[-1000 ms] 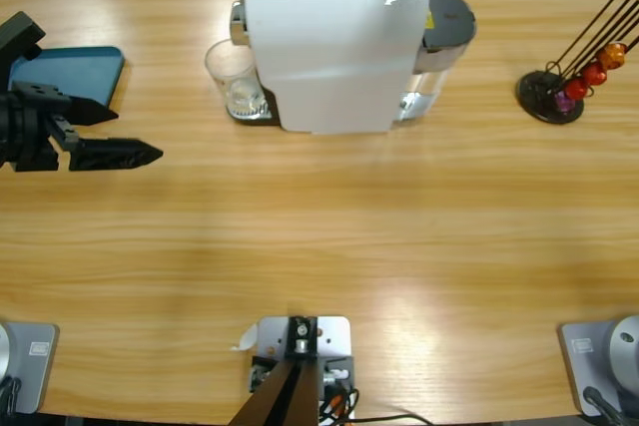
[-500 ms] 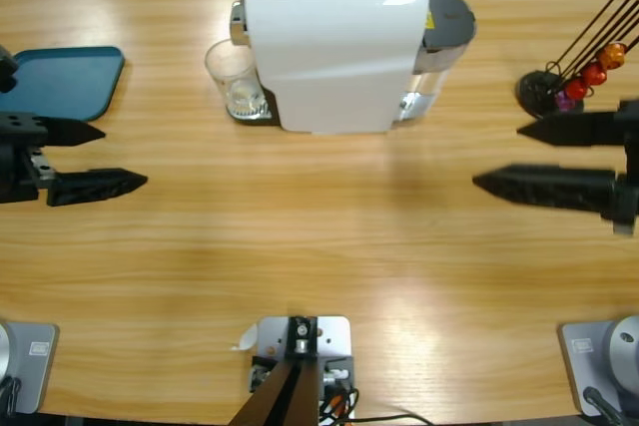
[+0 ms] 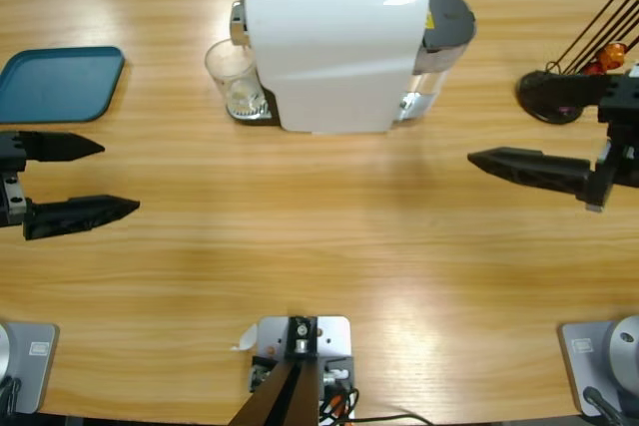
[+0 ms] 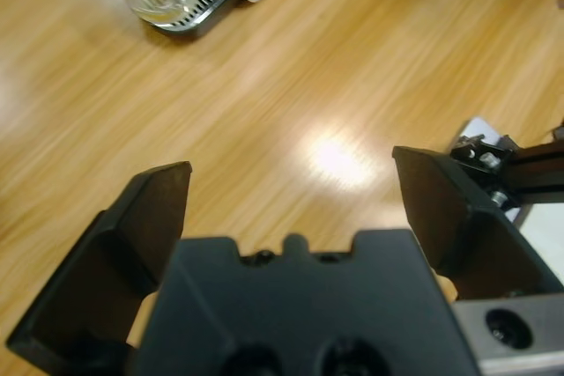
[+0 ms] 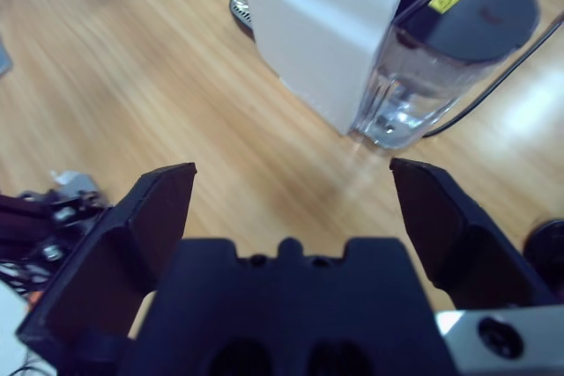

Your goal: Pour coffee

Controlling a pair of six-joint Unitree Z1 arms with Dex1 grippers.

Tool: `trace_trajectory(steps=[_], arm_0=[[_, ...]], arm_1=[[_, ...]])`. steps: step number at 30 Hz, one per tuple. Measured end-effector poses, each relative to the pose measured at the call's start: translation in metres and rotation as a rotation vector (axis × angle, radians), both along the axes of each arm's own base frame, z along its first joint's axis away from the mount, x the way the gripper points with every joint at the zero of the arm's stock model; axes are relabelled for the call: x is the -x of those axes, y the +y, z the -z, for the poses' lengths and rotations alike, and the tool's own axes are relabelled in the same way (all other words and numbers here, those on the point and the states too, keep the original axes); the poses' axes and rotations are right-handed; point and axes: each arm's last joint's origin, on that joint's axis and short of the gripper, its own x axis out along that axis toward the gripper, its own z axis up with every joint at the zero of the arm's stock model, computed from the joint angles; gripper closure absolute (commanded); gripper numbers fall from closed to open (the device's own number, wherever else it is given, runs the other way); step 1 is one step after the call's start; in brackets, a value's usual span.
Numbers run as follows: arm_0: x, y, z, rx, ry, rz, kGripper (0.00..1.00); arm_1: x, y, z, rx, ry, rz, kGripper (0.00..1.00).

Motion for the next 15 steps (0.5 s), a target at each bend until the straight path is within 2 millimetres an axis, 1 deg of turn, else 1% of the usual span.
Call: trace_trajectory(steps=[4, 8, 15], arm_0=[[0.003, 0.002, 0.002, 0.000, 0.005, 0.004, 0.000], [0.007, 0.007, 0.008, -0.017, 0.011, -0.005, 0.000], [0.005, 0.009, 0.009, -0.056, -0.024, -0.055, 0.000]], arm_1=[[-0.005, 0.003, -0.002, -0.003, -0.042, 0.017, 0.000], [-0.012, 0.007, -0.001, 0.000, -0.065, 0.042, 0.002], [-0.016, 0.006, 0.001, 0.039, -0.093, 0.107, 0.000]])
